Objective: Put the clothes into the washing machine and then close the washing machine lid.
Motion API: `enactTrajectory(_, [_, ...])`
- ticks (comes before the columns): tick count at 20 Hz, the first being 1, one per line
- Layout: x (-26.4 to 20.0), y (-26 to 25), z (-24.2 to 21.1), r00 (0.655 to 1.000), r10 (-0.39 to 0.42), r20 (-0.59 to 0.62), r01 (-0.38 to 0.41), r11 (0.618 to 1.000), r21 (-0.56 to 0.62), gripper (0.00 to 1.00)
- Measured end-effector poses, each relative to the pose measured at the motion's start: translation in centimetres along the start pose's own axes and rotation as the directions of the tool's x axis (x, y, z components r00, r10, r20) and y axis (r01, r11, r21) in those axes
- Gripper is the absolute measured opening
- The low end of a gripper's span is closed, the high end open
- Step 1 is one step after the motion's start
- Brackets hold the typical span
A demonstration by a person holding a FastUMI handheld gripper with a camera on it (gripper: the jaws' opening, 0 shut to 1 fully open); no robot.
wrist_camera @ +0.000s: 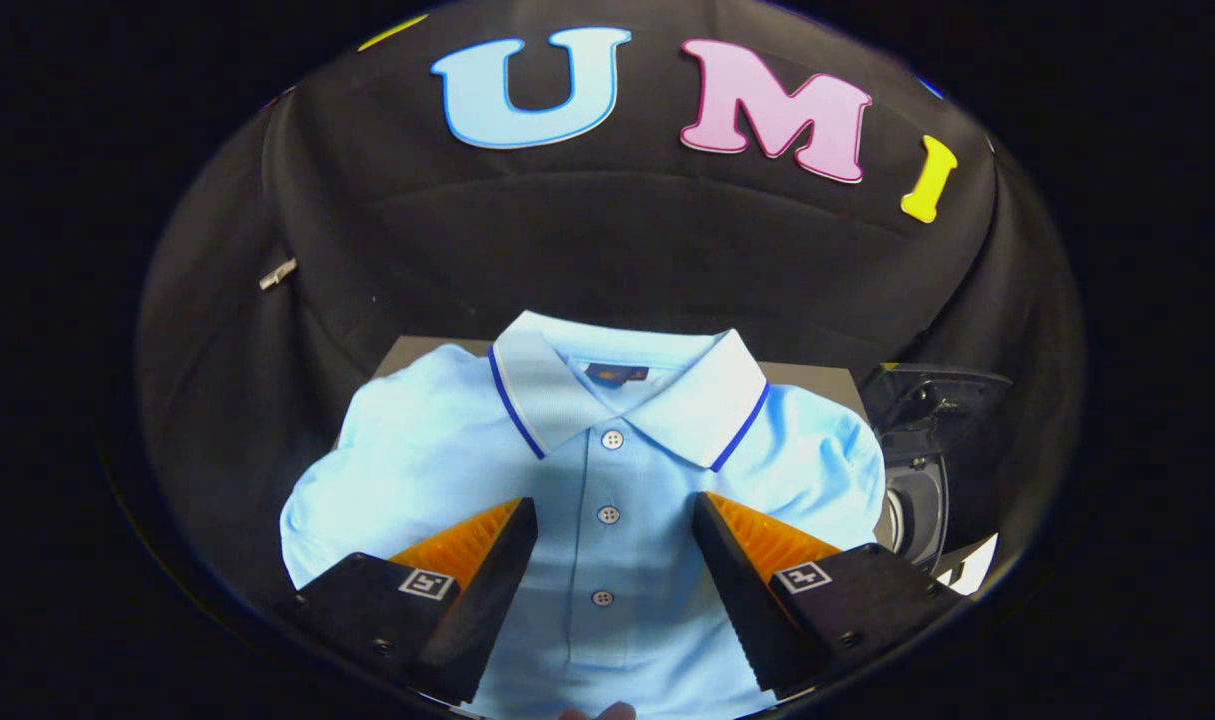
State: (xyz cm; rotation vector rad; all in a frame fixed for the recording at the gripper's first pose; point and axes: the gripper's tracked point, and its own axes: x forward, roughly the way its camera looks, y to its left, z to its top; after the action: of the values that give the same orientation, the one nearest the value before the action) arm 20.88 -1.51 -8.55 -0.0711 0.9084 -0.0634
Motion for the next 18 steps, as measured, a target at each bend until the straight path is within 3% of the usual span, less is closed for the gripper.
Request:
enactTrajectory(5, [0.1,-0.3,-0.4,0.993,-0.024,-0.114,0.029,0.999,0.034,0.99])
enactTrajectory(7, [0.1,-0.7,-0.3,0.988,-0.029,-0.154,0.035,0.999,0.037,0.9])
enactTrajectory(9, [0.0,-1.9,-0.4,0.985,-0.043,-0.169,0.053,0.997,0.051,0.69])
enactTrajectory(12, [0.3,-2.8,-0.4,0.987,-0.027,-0.159,0.041,0.995,0.086,0.21])
enactTrajectory(18, [-0.1,-2.7,-0.3,0.993,-0.036,-0.115,0.04,0.999,0.035,0.2])
